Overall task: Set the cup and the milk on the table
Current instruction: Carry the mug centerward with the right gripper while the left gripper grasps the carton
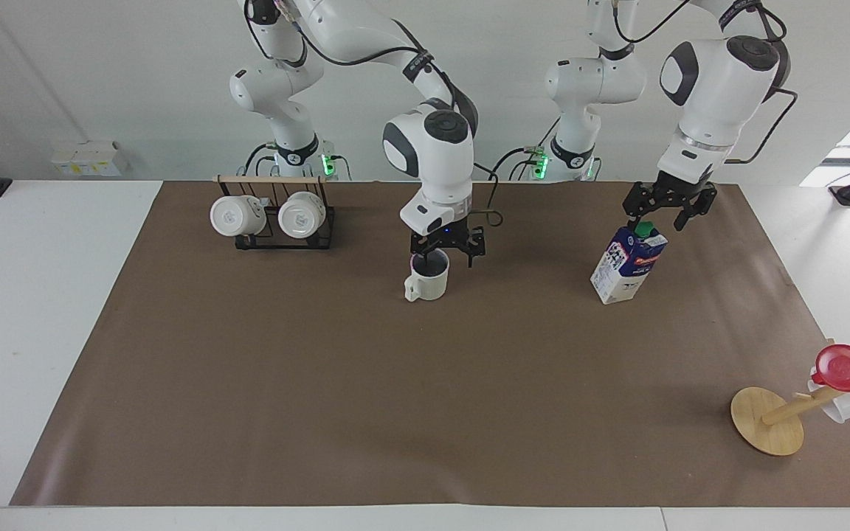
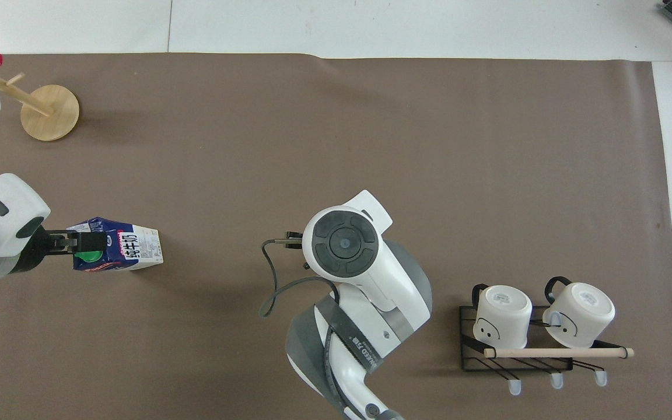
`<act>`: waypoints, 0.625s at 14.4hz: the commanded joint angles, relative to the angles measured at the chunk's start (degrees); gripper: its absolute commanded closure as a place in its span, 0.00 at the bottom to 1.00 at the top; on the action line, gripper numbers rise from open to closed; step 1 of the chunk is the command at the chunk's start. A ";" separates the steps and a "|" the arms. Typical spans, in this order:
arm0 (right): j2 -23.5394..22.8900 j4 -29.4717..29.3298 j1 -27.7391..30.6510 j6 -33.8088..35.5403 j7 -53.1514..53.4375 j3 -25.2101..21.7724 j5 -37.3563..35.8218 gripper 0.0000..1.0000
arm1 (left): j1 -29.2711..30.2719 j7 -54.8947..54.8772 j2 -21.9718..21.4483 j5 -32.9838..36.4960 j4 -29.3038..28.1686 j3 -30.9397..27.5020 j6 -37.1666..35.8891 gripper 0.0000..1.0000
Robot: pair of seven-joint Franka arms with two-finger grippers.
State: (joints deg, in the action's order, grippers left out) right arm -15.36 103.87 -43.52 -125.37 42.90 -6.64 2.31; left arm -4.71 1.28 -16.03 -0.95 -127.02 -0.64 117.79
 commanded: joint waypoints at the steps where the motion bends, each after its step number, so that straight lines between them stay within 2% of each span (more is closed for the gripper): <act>1: 5.59 0.63 3.00 3.71 -3.43 0.31 0.85 0.00 | -0.04 0.39 -1.29 -0.45 -2.62 0.21 2.62 0.00; 5: 9.90 0.37 6.60 9.43 -6.68 -0.12 0.94 0.00 | -0.04 0.31 -1.03 -0.45 -5.34 0.21 6.22 0.00; 9: 13.94 0.37 12.21 13.56 -10.64 -0.21 0.94 0.00 | -0.22 0.48 0.29 -0.45 -5.43 0.21 8.68 0.00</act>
State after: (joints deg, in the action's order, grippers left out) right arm -3.88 103.54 -34.08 -113.66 35.09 -7.06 2.31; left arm -4.75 1.32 -15.67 -0.95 -131.30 -0.47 124.04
